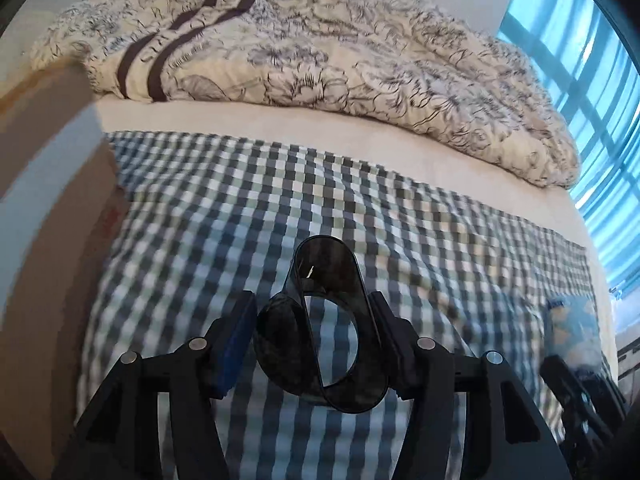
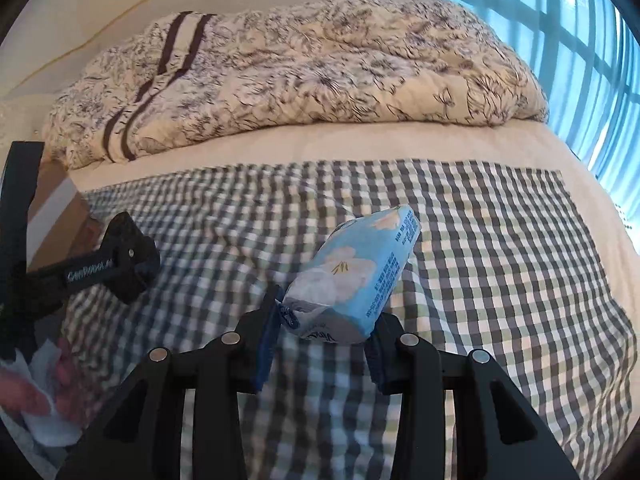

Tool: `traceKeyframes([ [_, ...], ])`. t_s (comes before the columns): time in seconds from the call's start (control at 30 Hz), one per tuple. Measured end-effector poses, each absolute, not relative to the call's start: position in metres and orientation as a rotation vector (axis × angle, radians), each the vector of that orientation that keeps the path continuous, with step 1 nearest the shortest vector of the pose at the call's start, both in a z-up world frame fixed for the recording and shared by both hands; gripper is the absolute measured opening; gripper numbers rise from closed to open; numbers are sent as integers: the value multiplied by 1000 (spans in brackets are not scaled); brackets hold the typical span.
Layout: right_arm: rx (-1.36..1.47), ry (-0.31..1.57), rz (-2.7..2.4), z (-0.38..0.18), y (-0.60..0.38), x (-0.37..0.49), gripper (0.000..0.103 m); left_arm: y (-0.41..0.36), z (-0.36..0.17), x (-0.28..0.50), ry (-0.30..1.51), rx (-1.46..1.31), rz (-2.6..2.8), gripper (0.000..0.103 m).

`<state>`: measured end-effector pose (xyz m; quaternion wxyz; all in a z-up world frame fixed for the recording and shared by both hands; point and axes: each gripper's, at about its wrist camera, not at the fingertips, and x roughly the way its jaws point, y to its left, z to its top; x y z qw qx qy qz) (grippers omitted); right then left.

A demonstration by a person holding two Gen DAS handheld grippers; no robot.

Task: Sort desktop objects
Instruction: 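Carry the tissue packet and black object over the cardboard box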

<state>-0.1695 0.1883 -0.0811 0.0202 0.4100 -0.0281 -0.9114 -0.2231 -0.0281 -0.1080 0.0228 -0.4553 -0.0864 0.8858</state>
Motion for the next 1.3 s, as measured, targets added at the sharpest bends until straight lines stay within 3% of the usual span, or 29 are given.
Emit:
traceKeyframes([
  [0.67,1085,6,-2729,9,119,-83,37,-53,5,-98,-127,-1246,2871,58],
  [1.3,915,92,-2536,69,-17,-68,37,-207,64,-61,-271,-1162,3118,58],
])
